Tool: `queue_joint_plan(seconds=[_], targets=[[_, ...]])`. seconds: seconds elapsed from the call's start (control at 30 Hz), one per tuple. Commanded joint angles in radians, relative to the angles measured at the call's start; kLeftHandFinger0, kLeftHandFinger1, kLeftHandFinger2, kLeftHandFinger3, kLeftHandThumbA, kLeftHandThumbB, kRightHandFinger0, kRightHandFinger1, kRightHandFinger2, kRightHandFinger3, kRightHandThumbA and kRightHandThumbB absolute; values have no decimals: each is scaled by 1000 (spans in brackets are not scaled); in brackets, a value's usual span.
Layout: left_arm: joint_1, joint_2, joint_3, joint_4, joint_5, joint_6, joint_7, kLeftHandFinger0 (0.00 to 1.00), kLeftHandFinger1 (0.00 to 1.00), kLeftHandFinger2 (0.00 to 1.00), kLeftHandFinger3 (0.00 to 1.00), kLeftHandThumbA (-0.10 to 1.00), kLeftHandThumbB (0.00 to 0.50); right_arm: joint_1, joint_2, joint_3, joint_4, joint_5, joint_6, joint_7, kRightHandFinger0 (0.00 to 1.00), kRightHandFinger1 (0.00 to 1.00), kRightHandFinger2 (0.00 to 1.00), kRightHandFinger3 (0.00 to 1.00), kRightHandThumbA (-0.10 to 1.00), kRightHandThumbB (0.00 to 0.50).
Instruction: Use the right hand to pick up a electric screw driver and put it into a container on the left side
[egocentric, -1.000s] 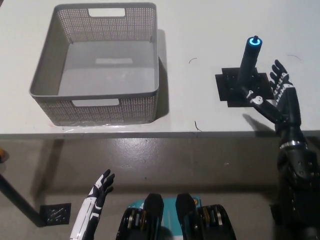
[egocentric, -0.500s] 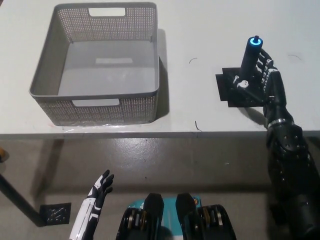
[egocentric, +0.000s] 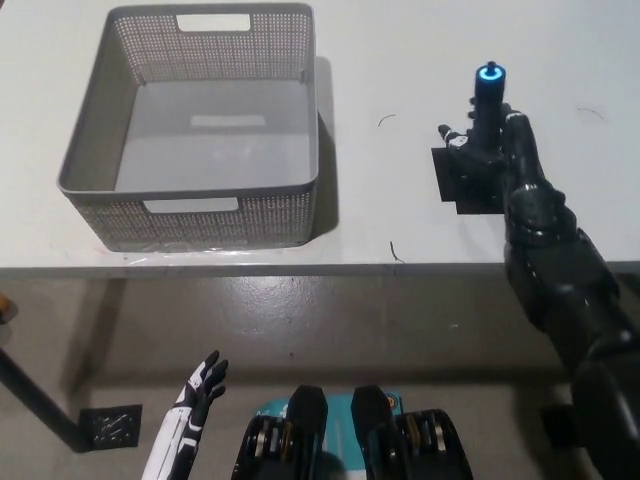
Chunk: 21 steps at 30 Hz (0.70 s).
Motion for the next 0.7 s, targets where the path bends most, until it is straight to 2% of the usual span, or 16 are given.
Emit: queue_joint_plan(seconds=[0.0,0.1,0.2,0.3,0.4,0.5,0.6,0.67], targets=[[3,3,-4,-14,-11,-42,-1,1000,1000,1000,1000,1000,169,-144,9,-5,64,4,-74,-158,0,0,347,287,-100,171],[4,7,-4,-20,-12,-42,-3,1000,1000,1000,1000,1000,166,-147,21,-11,72,17,-87,-155,0,0,434,422,-100,138],[9,7,-5,-23,-7,-42,0,1000,1000,1000,1000,1000,158,-142,28,-16,75,26,-102,-160,0,57,509,497,-100,127],[11,7,-3,-22,-4,-42,4,1000,1000,1000,1000,1000,172,-146,33,-25,73,35,-106,-164,0,43,494,517,-100,134],[10,6,-1,-21,-7,-42,3,1000,1000,1000,1000,1000,169,-153,37,-29,73,39,-116,-170,0,44,522,571,-100,135],[12,6,-2,-15,-9,-42,4,1000,1000,1000,1000,1000,161,-160,42,-33,69,42,-116,-175,0,1,485,574,-100,128],[18,1,-1,-14,-12,-42,5,1000,1000,1000,1000,1000,156,-167,49,-17,60,27,-127,-185,0,0,420,489,-100,126],[20,1,-2,-10,-9,-42,8,1000,1000,1000,1000,1000,148,-170,54,-13,53,25,-166,-183,0,0,411,478,-100,132]])
